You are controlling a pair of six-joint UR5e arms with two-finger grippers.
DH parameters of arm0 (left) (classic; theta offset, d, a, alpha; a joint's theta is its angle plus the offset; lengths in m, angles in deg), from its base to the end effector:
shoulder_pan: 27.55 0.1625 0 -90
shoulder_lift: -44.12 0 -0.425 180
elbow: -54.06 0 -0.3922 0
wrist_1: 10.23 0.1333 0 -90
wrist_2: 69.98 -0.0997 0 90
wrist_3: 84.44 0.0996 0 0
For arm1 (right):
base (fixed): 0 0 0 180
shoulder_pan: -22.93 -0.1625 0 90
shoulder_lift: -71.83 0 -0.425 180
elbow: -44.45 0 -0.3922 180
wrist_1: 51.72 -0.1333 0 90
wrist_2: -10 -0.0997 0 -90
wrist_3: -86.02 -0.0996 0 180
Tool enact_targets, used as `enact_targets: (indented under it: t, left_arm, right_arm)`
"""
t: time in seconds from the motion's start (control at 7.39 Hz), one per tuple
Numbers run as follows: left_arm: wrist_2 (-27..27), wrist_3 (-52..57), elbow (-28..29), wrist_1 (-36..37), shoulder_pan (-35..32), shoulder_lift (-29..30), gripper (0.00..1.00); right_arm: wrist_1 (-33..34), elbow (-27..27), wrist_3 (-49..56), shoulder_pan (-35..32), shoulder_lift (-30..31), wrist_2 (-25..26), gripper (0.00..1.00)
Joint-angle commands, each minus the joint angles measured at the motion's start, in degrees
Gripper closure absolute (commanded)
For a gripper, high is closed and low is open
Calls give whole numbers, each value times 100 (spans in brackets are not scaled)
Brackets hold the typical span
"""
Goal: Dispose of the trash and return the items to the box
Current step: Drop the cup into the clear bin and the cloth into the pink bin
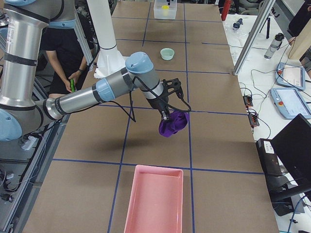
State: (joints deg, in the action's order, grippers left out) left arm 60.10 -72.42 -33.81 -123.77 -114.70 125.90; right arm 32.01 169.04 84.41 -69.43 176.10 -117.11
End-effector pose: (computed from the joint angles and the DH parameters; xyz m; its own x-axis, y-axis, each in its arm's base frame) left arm -0.0472 -0.4424 0.7050 0.7302 0.3832 -0.5656 -0.2050 0.9126 0.3537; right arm 0.0891 -0.3844 0.4646 0.8066 -0.2118 0.5519 -0.0595 0.8998 0.4323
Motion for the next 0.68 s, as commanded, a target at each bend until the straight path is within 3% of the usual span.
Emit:
enact_targets:
  t: [0.0, 0.27, 0.41, 0.54]
  left_arm:
    - [-606, -207, -1069, 687, -468, 109, 0]
    - [-563, -1810, -1792, 877, -329, 356, 0]
    - [-545, -2157, -1881, 894, -15, 566, 0]
    - [-545, -2543, -1926, 886, 302, 724, 0]
  right_arm:
    - [318, -398, 1402, -387, -47, 501, 100]
    - [206, -1309, 2416, -721, -74, 748, 100]
    - [-169, -1985, 2664, -801, -74, 757, 100]
    - [-1095, -2783, 2675, -828, 13, 758, 100]
